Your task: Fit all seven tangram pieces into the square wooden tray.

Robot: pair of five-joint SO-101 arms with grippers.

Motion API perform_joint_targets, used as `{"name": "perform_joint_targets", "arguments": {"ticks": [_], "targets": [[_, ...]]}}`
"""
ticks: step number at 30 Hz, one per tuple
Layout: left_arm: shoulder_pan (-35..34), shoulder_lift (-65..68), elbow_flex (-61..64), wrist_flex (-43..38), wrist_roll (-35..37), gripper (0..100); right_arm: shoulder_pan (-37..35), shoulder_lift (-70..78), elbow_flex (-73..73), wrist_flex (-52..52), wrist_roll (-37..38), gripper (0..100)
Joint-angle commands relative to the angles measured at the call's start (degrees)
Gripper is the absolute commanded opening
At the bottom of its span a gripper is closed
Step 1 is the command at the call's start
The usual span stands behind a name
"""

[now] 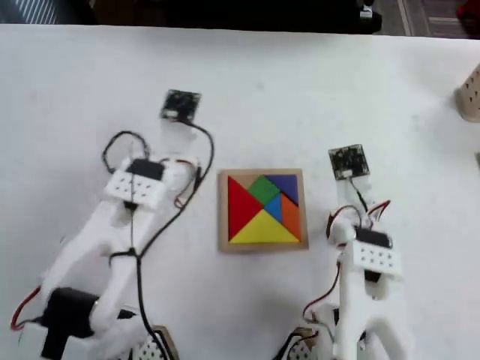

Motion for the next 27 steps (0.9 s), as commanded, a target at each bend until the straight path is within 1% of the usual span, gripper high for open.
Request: {"name": "perform_joint_targets", "arguments": {"ticks": [1, 3, 4, 8, 10, 14, 18, 20, 27], "targets": [[-6.81, -8.75, 8.18, -7.74, -3.08, 2, -3.38, -11.82, 4.40, 0.92, 0.44, 1.8], [-9.19, -11.30, 12.13, -9.23, -3.25, 2, -5.14, -17.89, 7.47, 1.89, 0.44, 1.8], [-10.42, -12.70, 13.98, -9.32, -4.48, 2, -5.76, -20.88, 8.62, 3.12, 0.44, 1.8], [-15.60, -17.80, 21.89, -9.67, -14.15, 2, -9.01, -31.69, 12.31, 10.24, 0.44, 1.8], [-17.54, -20.35, 25.14, -9.67, -16.35, 2, -10.51, -36.62, 13.71, 14.29, 0.44, 1.8], [-18.51, -27.03, 30.68, -9.67, -16.53, 2, -13.23, -46.20, 16.53, 20.18, 0.44, 1.8], [-18.68, -35.82, 36.22, -9.67, -16.62, 2, -15.60, -55.69, 20.40, 23.60, 0.44, 1.8], [-18.59, -40.40, 39.12, -9.49, -16.53, 2, -15.69, -60.44, 21.98, 25.45, 0.44, 1.8], [-18.24, -54.29, 47.12, -9.23, -16.62, 2, -15.96, -59.56, 22.07, 26.86, 0.44, 1.8]]}}
